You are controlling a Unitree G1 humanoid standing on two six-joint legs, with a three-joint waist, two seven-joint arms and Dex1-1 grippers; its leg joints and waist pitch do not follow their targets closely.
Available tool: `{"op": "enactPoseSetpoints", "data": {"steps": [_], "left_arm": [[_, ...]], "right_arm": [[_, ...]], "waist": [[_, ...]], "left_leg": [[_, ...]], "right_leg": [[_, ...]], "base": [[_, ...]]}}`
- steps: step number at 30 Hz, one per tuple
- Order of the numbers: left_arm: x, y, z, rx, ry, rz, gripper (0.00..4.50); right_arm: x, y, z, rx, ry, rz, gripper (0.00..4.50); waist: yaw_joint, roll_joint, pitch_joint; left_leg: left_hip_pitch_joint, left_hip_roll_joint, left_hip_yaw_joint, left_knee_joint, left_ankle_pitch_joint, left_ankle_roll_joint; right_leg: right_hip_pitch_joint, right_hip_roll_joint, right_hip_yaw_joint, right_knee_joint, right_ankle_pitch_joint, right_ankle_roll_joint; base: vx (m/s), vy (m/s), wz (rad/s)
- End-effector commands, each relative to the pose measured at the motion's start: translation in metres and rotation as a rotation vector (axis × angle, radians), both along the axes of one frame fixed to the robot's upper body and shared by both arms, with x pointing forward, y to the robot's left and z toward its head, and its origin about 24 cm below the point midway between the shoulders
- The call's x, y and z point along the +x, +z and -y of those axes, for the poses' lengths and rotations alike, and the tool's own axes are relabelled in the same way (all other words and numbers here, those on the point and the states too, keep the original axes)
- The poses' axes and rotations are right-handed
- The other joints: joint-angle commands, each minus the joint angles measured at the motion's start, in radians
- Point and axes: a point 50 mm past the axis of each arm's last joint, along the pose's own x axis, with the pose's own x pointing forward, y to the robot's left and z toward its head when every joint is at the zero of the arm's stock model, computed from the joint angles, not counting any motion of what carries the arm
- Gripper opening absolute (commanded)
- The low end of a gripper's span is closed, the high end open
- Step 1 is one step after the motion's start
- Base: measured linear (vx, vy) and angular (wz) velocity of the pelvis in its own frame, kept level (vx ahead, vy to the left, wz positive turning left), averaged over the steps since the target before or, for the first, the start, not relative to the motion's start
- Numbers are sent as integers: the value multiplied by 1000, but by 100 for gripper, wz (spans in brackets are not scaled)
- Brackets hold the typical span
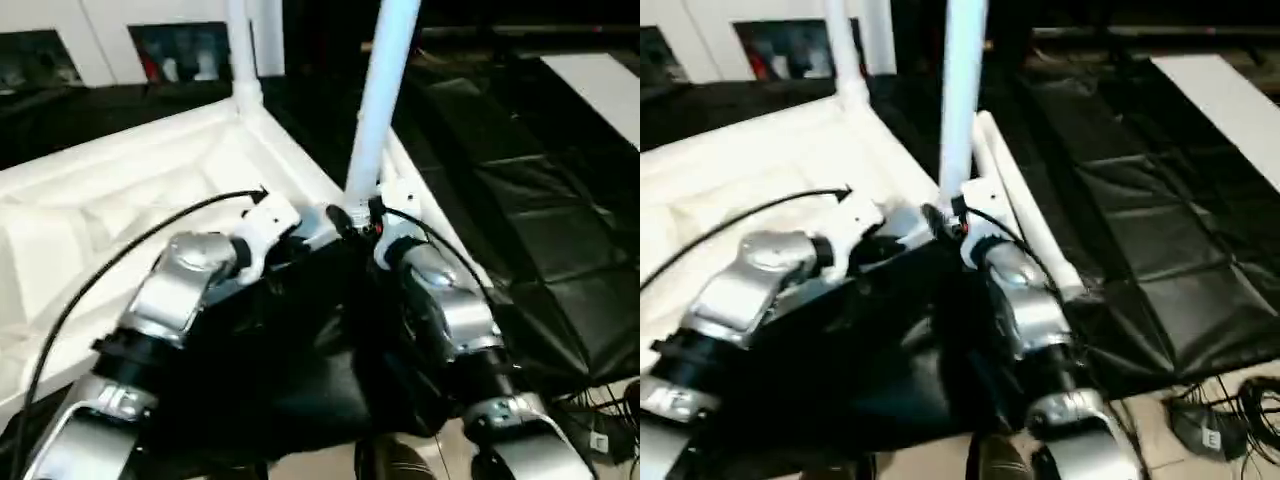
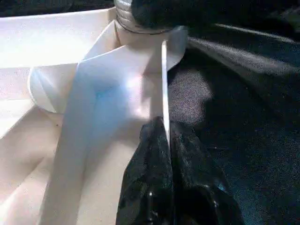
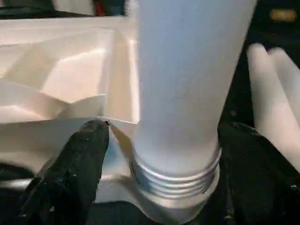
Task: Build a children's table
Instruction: Rotate leg to tighten, then rotate table base
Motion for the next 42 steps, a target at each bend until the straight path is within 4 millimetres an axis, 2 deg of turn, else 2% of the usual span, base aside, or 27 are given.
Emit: {"op": "enactPoseSetpoints", "data": {"steps": [1, 8, 9, 10, 11, 12, 13, 14, 15, 18, 19, 20, 23, 24, 25, 26, 27, 28, 30, 31, 32, 33, 34, 35, 37, 38, 42], "left_arm": [[-2, -18, -11, 55, 29, -36, 0], [6, 3, 1, -42, 0, 155, 0], [7, 6, 3, -61, -3, 173, 0], [9, 10, 4, -78, 25, 195, 0], [10, 12, 4, -84, 38, 202, 0], [11, 16, 5, -128, 48, 190, 0], [11, 19, 4, -163, 51, 165, 28], [11, 20, 4, -172, 50, 158, 28], [9, 23, 3, -200, 46, 133, 44], [4, 25, 3, -221, 13, 101, 64], [5, 38, -6, -248, 81, 151, 90], [5, 38, -6, -248, 81, 151, 90], [7, 61, -35, -261, 238, 224, 99], [5, 69, -50, -272, 295, 233, 99], [4, 73, -60, -259, 328, 240, 99], [2, 76, -69, -235, 353, 246, 99], [-2, 78, -92, -152, 414, 263, 99], [-7, 80, -116, -67, 479, 270, 99], [-14, 82, -140, 21, 543, 269, 99], [-18, 82, -155, 61, 588, 264, 99], [-18, 82, -155, 61, 588, 264, 99], [-28, 82, -186, 137, 699, 242, 99], [-31, 82, -193, 154, 728, 236, 99], [-34, 81, -200, 176, 759, 229, 99], [-40, 78, -213, 235, 801, 209, 99], [-41, 76, -218, 253, 815, 203, 99], [-47, 68, -242, 383, 877, 182, 99]], "right_arm": [[-7, 9, -1, -8, 79, 35, 377], [-26, 23, 27, -12, 49, 79, 377], [-28, 23, 29, -12, 47, 78, 377], [-32, 24, 29, -9, 55, 74, 377], [-33, 24, 29, -8, 59, 72, 377], [-37, 24, 28, -13, 71, 70, 377], [-40, 22, 26, -18, 85, 67, 380], [-41, 22, 25, -20, 90, 65, 380], [-44, 20, 22, -24, 107, 58, 380], [-48, 17, 17, -30, 125, 48, 380], [-50, 12, 10, -33, 133, 27, 380], [-50, 12, 10, -33, 133, 27, 380], [-51, 6, 2, -57, 138, -8, 380], [-51, 4, -1, -68, 140, -15, 380], [-51, 3, -2, -73, 140, -18, 380], [-51, 2, -4, -74, 139, -20, 380], [-49, 0, -5, -77, 134, -30, 380], [-47, -2, -7, -87, 129, -37, 380], [-46, -4, -10, -96, 124, -43, 380], [-44, -4, -11, -97, 122, -47, 380], [-44, -4, -11, -97, 122, -47, 380], [-41, -5, -15, -99, 122, -51, 380], [-40, -4, -16, -101, 122, -53, 380], [-40, -5, -17, -102, 123, -57, 380], [-38, -6, -19, -119, 127, -61, 380], [-37, -6, -20, -124, 129, -61, 380], [-30, -5, -25, -142, 137, -54, 380]], "waist": [[4, 0, -63], [11, 4, -73], [15, 3, -77], [17, 9, -80], [19, 6, -84], [24, 19, -93], [22, 20, -101], [22, 20, -101], [22, 18, -107], [24, 34, -121], [26, 40, -122], [25, 38, -121], [24, 45, -109], [25, 45, -104], [26, 51, -98], [26, 50, -95], [27, 50, -93], [25, 51, -92], [20, 52, -91], [22, 54, -93], [22, 58, -91], [26, 55, -93], [23, 52, -91], [27, 57, -93], [31, 56, -93], [33, 56, -94], [36, 56, -96]], "left_leg": [[8, 45, -14, -69, -332, 23], [9, 48, -6, -63, -292, 34], [9, 49, -3, -60, -272, 39], [5, 48, -1, -58, -254, 40], [4, 48, 0, -55, -232, 44], [6, 49, 0, -48, -194, 52], [3, 46, 5, -39, -136, 68], [3, 46, 5, -39, -136, 68], [-10, 41, 5, -32, -63, 96], [-10, 44, 5, -15, 42, 132], [-15, 41, 5, -9, 72, 144], [-17, 43, 5, -7, 71, 147], [-16, 45, 6, -15, -69, 104], [-12, 46, 7, -19, -121, 75], [-9, 46, 6, -22, -164, 48], [-5, 47, 7, -25, -191, 35], [-2, 47, 6, -27, -224, 14], [-7, 45, 3, -31, -235, -2], [-9, 44, -2, -35, -248, -23], [2, 44, 0, -32, -255, -29], [3, 45, 1, -33, -257, -31], [1, 44, 0, -32, -247, -34], [-2, 44, 0, -36, -252, -35], [2, 45, -1, -34, -252, -39], [8, 47, 2, -34, -247, -37], [2, 47, 1, -34, -232, -36], [0, 43, -1, -33, -222, -36]], "right_leg": [[36, -52, 45, -93, -453, -83], [38, -43, 44, -87, -369, -116], [37, -43, 45, -85, -338, -124], [40, -42, 44, -81, -298, -142], [43, -41, 43, -77, -264, -147], [42, -40, 43, -68, -193, -171], [43, -37, 41, -55, -82, -206], [43, -37, 41, -55, -82, -206], [54, -33, 38, -39, 56, -247], [56, -28, 36, -16, 254, -304], [58, -25, 33, -8, 309, -317], [58, -27, 34, -8, 319, -323], [60, -33, 33, -24, 147, -309], [58, -33, 34, -32, 55, -293], [52, -32, 35, -39, -28, -273], [48, -31, 36, -43, -71, -263], [45, -30, 37, -47, -133, -243], [46, -29, 37, -46, -168, -220], [45, -29, 35, -47, -201, -188], [36, -27, 36, -50, -202, -184], [32, -27, 38, -51, -199, -186], [33, -27, 38, -45, -177, -192], [33, -25, 37, -45, -173, -189], [31, -26, 37, -42, -165, -190], [25, -25, 40, -42, -132, -199], [29, -26, 40, -37, -105, -204], [31, -27, 40, -33, -74, -202]], "base": [[0, 0, 0], [0, 0, 0], [0, 0, 0], [0, 0, 0], [0, 0, 0], [0, 0, 0], [0, 0, 0], [0, 0, 0], [56, -2, -4], [19, -1, -1], [0, 0, 0], [0, 0, 0], [0, 0, 0], [0, 0, 0], [0, 0, 0], [0, 0, 0], [0, 0, 0], [0, 0, 0], [0, 0, 0], [0, 0, 0], [0, 0, 0], [0, 0, 0], [0, 0, 0], [0, 0, 0], [0, 0, 0], [0, 0, 0], [0, 0, 0]]}}
